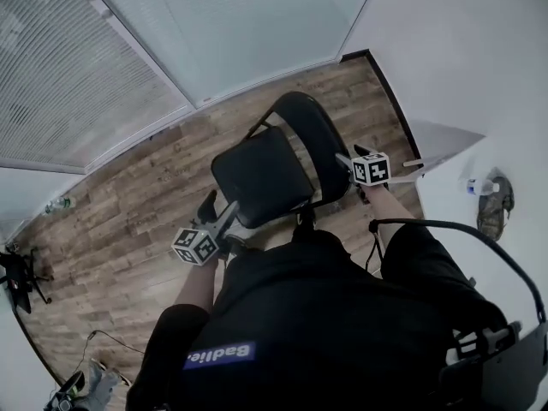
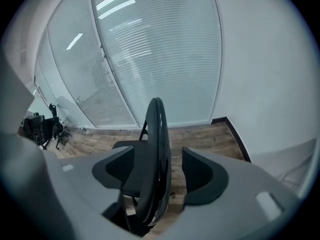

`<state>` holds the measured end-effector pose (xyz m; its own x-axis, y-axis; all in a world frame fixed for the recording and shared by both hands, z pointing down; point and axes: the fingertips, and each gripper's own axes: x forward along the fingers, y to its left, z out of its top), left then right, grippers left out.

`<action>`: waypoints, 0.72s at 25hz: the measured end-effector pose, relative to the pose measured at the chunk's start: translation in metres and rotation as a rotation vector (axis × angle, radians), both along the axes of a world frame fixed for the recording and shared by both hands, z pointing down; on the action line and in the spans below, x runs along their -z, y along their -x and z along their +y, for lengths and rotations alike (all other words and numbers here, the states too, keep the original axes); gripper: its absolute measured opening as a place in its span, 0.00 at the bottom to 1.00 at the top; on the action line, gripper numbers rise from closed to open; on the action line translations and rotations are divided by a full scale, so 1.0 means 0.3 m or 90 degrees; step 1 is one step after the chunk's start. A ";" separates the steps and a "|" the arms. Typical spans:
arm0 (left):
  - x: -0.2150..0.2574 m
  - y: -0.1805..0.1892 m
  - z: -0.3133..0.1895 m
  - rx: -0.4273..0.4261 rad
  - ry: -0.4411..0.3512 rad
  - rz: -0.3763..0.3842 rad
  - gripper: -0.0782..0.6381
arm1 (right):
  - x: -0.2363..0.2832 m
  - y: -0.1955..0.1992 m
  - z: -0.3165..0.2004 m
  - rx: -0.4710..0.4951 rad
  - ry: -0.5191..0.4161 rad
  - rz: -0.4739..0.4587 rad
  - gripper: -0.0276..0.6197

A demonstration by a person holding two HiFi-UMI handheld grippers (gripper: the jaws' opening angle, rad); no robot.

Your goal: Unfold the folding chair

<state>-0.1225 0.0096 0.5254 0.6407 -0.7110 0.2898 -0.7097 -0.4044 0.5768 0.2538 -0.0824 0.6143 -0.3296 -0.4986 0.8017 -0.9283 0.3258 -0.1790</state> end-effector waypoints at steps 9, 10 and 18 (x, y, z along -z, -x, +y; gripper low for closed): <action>0.319 -0.126 0.046 -0.092 -0.118 0.002 0.59 | 0.286 0.388 0.168 0.167 -0.119 -0.070 0.40; 0.360 -0.133 0.047 -0.101 -0.130 0.004 0.59 | 0.317 0.452 0.189 0.182 -0.131 -0.089 0.40; 0.586 -0.183 0.060 -0.154 -0.191 0.015 0.59 | 0.607 0.838 0.301 0.359 -0.210 -0.212 0.13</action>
